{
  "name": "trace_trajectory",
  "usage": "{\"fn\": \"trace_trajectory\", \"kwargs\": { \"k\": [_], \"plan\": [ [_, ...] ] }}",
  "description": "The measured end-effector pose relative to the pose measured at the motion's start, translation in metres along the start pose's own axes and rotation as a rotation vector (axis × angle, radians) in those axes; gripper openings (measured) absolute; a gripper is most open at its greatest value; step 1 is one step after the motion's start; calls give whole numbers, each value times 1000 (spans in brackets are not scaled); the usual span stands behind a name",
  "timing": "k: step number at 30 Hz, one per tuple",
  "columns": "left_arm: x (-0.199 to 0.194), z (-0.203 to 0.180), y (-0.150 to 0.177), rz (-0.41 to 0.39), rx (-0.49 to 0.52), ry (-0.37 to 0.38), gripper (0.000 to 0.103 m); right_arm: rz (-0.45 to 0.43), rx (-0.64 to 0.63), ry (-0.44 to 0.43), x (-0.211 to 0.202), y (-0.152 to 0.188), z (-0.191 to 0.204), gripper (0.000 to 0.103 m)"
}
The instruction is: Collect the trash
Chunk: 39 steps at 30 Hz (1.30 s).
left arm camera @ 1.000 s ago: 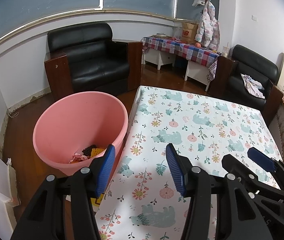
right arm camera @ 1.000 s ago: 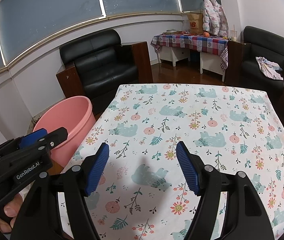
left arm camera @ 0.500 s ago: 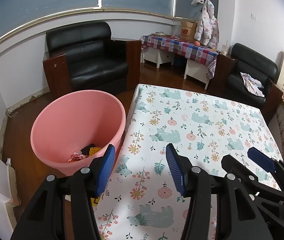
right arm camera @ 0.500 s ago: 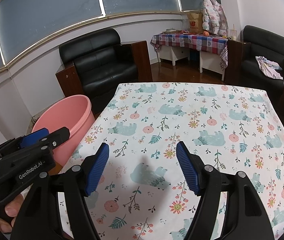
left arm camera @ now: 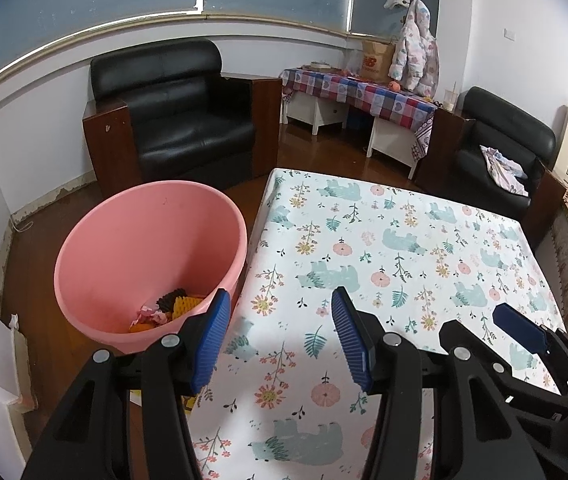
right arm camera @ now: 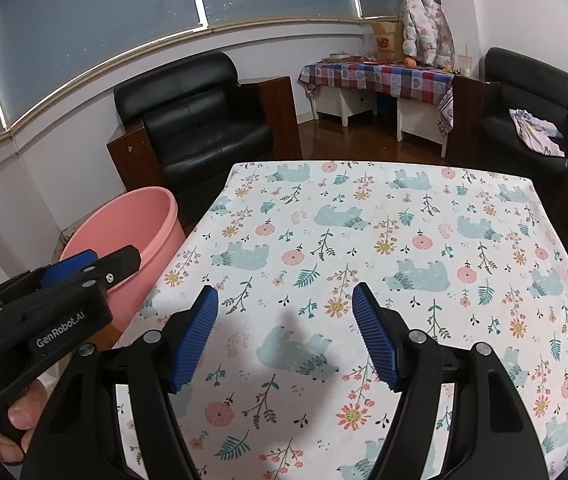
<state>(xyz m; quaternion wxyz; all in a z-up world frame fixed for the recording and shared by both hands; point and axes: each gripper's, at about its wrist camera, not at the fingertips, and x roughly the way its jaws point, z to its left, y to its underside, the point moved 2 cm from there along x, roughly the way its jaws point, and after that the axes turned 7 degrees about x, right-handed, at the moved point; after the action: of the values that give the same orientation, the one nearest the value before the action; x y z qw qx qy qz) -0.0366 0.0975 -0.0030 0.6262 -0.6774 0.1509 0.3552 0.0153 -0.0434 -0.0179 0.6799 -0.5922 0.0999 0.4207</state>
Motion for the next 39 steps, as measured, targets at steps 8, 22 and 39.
{"fn": "trace_trajectory", "kwargs": {
  "k": [8, 22, 39],
  "plan": [
    [5, -4, -7, 3, 6, 9, 52, -4, 11, 21, 0, -7, -5, 70],
    [18, -16, -16, 19, 33, 32, 52, 3, 19, 44, 5, -11, -11, 70],
    [34, -42, -31, 23, 105, 66, 53, 17, 46, 73, 17, -20, -35, 70]
  ]
}}
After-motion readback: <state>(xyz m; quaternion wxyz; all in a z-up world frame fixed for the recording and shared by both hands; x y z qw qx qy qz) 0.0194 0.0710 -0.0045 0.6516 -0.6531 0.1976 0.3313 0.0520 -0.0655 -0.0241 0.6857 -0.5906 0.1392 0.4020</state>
